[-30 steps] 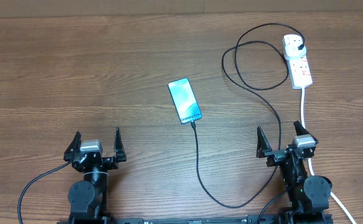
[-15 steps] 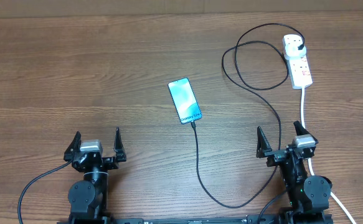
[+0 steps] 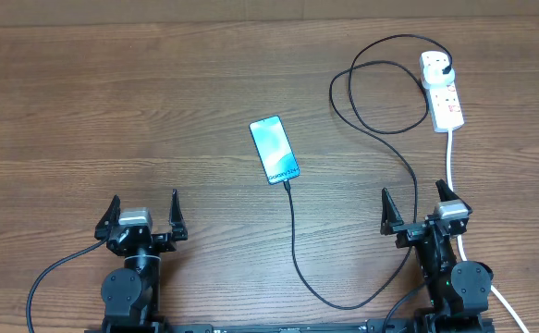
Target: Plug charger to phone and switch on socket
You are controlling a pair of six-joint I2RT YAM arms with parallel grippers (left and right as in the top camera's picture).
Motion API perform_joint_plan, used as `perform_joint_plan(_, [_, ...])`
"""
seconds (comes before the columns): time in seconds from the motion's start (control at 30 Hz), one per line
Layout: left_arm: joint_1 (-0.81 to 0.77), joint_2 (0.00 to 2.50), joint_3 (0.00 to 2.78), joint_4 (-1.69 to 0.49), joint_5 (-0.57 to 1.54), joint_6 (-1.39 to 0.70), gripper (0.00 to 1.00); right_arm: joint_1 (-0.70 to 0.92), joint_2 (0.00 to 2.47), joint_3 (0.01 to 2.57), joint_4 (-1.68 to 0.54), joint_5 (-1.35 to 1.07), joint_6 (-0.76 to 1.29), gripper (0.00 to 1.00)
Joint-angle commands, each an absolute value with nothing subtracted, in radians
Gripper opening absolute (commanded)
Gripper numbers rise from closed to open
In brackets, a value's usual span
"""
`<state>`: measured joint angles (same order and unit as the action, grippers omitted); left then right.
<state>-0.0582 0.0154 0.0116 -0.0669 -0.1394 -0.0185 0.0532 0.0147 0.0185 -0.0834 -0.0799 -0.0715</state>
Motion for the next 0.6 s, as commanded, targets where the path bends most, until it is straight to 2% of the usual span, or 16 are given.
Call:
perform_joint_plan(0.0, [-0.052, 0.004, 0.005, -0.066, -0.138, 0.001, 1.00, 0.057, 0.003, 0.008, -0.081, -0.081, -0.031, 1.00])
perform_joint_plan(0.13, [-0.052, 0.004, 0.005, -0.066, -0.138, 0.001, 0.99, 0.056, 0.003, 0.008, -0.081, -0.075, 0.057, 1.00])
perform_joint_plan(0.57, [-0.052, 0.004, 0.005, -0.066, -0.138, 0.001, 1.00, 0.058, 0.003, 0.008, -0.080, -0.079, 0.056, 1.00])
